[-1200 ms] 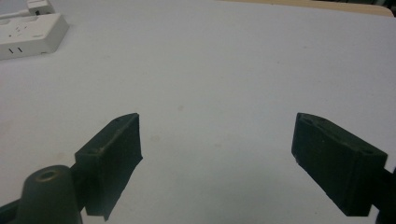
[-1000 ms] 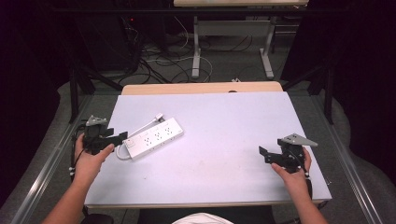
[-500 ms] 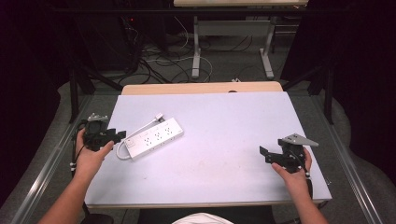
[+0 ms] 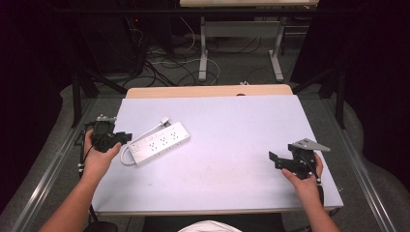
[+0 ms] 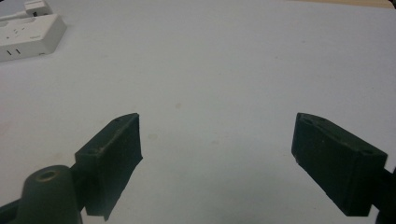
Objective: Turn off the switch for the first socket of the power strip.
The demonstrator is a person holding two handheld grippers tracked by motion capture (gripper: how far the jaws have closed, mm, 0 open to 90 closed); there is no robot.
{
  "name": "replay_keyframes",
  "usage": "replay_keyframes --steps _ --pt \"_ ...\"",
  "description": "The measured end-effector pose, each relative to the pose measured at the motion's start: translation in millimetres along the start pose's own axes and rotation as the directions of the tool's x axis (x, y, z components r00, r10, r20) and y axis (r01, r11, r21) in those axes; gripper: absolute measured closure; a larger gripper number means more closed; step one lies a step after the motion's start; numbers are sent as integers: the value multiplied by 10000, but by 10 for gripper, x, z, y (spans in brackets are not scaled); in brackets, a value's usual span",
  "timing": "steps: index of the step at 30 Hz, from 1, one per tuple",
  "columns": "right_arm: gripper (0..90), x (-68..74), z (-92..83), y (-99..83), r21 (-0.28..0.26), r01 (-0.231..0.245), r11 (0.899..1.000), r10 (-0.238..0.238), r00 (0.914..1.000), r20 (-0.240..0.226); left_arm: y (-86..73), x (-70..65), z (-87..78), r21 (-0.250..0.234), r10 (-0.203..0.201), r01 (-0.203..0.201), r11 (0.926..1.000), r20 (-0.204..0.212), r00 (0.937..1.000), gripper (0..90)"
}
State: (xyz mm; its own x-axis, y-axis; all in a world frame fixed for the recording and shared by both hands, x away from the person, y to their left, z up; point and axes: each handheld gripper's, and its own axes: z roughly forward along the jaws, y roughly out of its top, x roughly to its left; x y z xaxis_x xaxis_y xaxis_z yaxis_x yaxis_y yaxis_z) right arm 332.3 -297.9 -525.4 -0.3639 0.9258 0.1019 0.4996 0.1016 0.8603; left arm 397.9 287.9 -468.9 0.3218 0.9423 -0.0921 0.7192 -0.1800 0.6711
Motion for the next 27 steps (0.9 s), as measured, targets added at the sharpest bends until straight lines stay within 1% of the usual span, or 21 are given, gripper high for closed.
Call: replay_keyframes --steps 3,5,6,7,8,10,11,13,14,15,16,17,18,19,21,22,23,24,25,26,27 --pt "153 -2 5 -2 3 15 10000 -15 10000 -32 13 -5 17 38 21 -21 10000 0 10000 690" --pt "153 -5 9 -2 -29 57 10000 -57 10000 -66 34 -9 36 184 36 -37 9998 55 10000 712" --pt "153 -5 9 -2 -24 60 10000 -60 10000 -64 33 -21 53 96 -70 70 9999 15 10000 721" --pt "153 -6 10 -3 -29 75 10000 -75 10000 -63 38 -26 62 150 -69 70 9999 -54 10000 732" --pt "153 -6 10 -3 -31 76 10000 -77 9999 -66 44 -24 69 208 -46 46 9998 12 10000 740" --pt "153 -4 11 -4 -15 38 10000 -38 10000 -67 51 -29 89 237 -66 66 9997 4 10000 753" --pt "153 -2 10 -5 8 -7 10000 7 10000 -64 52 -34 103 166 -80 81 9998 -64 9999 759" --pt "153 -1 10 -5 7 -7 10000 7 10000 -65 64 -31 110 282 -65 66 9996 -20 10000 775" --pt "153 -1 10 -5 5 -4 10000 4 10000 -61 66 -33 121 214 -92 92 9997 -25 10000 783" --pt "153 -2 10 -5 -9 18 10000 -18 10000 -71 75 -35 121 303 -134 133 9995 25 9999 789" --pt "153 -7 11 -4 -30 56 10000 -56 10000 -82 71 -42 138 155 -136 137 9998 -81 9999 794" --pt "153 -5 15 -6 -77 48 10000 -48 10000 -37 74 -40 145 152 -112 112 9998 -17 9999 803" --pt "153 5 23 -10 -144 -63 9999 63 10000 12 78 -50 150 180 -210 211 9996 -25 9998 812" --pt "153 0 17 -8 -49 -36 10000 35 10000 -40 79 -57 164 89 -241 241 9997 -48 9997 817" --pt "153 -1 20 -10 -44 -27 10000 27 10000 -53 89 -58 168 227 -169 169 9996 -24 9999 827" --pt "153 -1 20 -10 -24 -36 10000 35 10000 -56 87 -67 185 84 -248 248 9997 -12 9997 829" --pt "153 -1 22 -11 -19 -38 10000 38 10000 -51 90 -70 191 89 -280 280 9996 29 9996 832" --pt "153 -6 23 -11 -27 14 10000 -15 10000 -48 99 -70 189 246 -270 267 9993 109 9996 835" --pt "153 -6 24 -12 -26 10 10000 -10 10000 -44 96 -76 209 98 -257 256 9996 74 9996 839" --pt "153 -8 25 -12 -18 20 10000 -20 10000 -47 105 -77 205 315 -258 252 9992 198 9995 841" --pt "153 -6 26 -12 -15 2 10000 -2 10000 -45 99 -93 233 99 -312 311 9995 110 9995 842"
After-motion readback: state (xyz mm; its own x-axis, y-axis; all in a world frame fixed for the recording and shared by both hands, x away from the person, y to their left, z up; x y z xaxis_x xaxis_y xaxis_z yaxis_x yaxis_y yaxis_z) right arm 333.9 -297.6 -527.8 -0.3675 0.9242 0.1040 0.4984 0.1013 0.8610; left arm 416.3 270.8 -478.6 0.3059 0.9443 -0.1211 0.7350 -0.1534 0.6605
